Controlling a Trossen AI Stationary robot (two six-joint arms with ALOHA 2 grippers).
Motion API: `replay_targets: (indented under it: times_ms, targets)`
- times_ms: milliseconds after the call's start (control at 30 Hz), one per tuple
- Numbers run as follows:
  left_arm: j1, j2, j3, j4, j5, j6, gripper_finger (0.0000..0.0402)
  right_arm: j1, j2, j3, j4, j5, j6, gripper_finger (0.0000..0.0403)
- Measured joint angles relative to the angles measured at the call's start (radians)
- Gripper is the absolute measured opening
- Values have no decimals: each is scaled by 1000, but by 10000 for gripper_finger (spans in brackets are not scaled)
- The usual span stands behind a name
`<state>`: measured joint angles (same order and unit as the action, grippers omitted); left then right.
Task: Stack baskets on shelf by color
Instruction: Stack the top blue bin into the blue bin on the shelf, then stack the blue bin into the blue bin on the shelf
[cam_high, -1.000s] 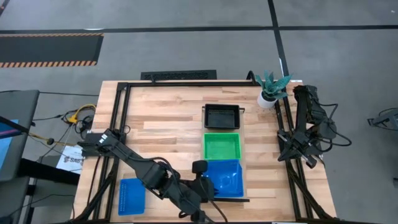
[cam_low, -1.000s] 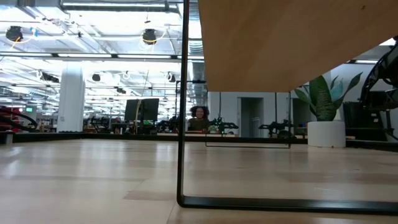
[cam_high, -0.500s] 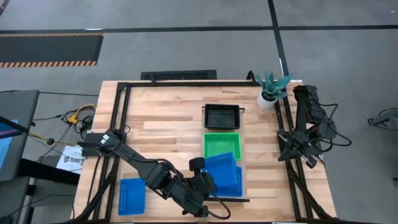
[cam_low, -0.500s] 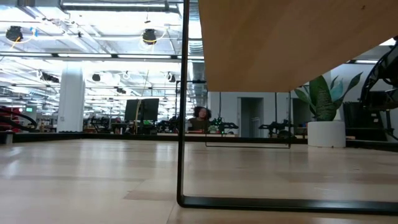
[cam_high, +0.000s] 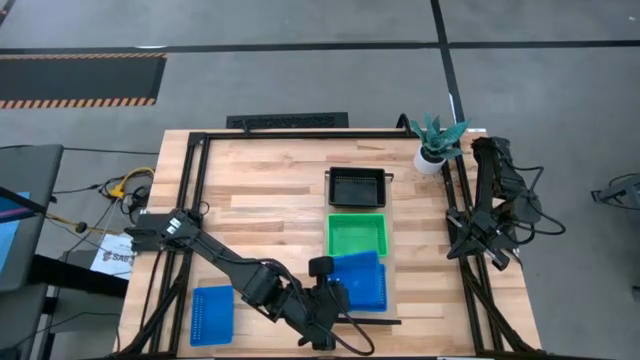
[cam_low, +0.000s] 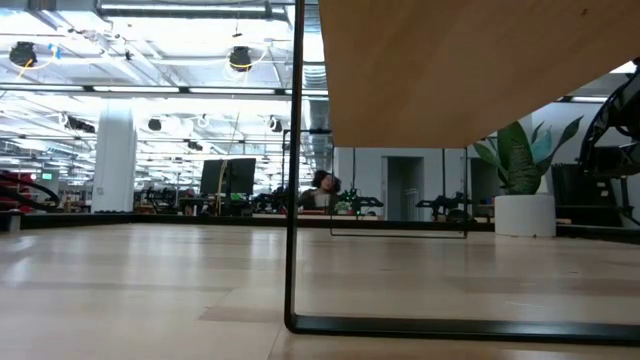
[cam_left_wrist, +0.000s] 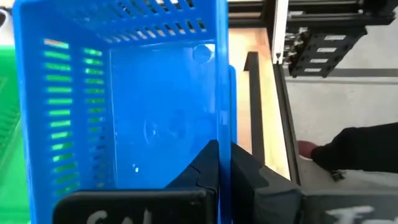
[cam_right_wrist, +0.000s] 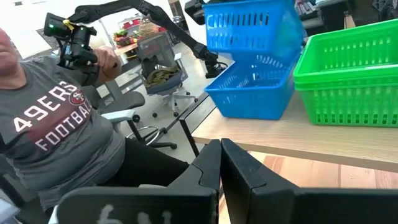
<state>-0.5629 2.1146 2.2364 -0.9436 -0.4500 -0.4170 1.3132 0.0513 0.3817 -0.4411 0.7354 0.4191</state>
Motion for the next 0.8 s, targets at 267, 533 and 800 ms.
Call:
replay_targets:
  times_ms: [267,533,800]
  targets:
    - [0,1,1,7,8,11,44,0,0,0,0,0,0,33]
    - [0,0,1,6,35,14,110,0,0,0,0,0,1,33]
    - [-23,-57,1,-170,116,-220,135,0,0,0,0,-1,27,33]
